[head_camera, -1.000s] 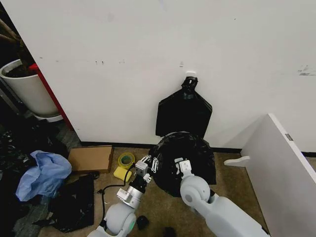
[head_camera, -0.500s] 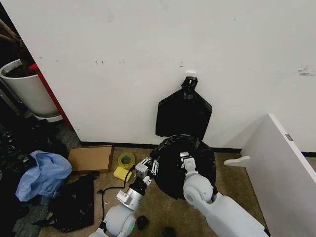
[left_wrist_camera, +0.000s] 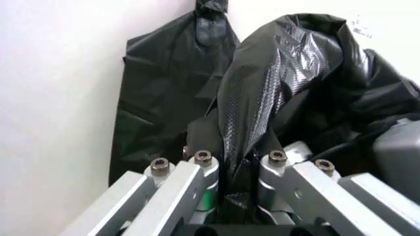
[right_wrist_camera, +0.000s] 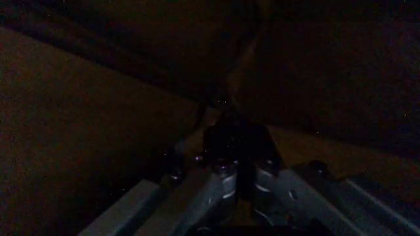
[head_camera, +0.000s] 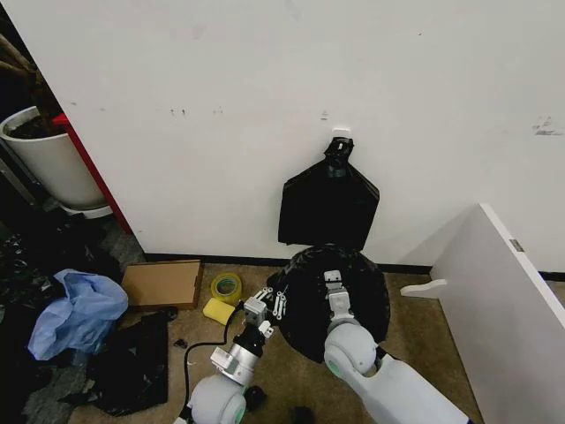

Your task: Place the garbage bag over the trash bin.

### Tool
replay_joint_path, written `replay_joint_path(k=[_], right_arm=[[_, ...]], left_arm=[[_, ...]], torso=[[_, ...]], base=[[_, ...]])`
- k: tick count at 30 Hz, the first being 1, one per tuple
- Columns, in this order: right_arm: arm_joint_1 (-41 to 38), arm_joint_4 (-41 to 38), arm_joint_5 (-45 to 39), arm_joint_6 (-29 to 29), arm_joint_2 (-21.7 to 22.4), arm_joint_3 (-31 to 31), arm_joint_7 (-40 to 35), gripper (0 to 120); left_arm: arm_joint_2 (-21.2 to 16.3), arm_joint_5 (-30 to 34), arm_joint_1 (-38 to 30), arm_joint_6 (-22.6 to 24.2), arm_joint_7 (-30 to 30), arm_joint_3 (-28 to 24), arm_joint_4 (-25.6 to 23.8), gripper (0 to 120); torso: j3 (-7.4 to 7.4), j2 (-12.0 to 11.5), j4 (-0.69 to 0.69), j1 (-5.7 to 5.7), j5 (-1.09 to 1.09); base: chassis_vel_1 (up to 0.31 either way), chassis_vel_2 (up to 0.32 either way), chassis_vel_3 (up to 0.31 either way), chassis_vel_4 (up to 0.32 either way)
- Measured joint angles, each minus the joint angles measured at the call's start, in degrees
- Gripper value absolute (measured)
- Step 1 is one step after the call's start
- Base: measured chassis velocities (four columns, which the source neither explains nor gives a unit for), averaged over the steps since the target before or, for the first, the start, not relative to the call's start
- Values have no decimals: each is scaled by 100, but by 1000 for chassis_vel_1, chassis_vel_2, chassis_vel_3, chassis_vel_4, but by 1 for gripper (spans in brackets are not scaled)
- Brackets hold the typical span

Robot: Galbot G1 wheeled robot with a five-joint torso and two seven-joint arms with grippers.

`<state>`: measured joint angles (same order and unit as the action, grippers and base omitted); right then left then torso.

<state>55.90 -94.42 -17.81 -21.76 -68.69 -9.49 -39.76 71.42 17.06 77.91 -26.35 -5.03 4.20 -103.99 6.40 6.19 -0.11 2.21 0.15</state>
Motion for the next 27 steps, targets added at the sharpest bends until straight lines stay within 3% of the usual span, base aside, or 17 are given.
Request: replay_joint_path(k=[10,19,24,27], right_arm=[[107,-368,-5,-220,66,-72,-66,0],[167,-304,726,108,48,-139,157,0],[409,-649,791,561,220,-202,482,0],[737,-1170,950,1267,390,-271,1103,0]], left_arm=[[-19,22,-36,-39,-42,148,85,5],[-22,46,-45,-46,-62,81,83,5],[-9,338,-192,116,40,208,165,5],[11,710,-337,275,108,289,324,5]], torso=[[0,0,0,0,0],[0,0,0,0,-1],[0,0,-1,0,-1],[0,0,-1,0,-1]], base=[[0,0,0,0],[0,0,0,0],[0,0,0,0],[0,0,0,0]])
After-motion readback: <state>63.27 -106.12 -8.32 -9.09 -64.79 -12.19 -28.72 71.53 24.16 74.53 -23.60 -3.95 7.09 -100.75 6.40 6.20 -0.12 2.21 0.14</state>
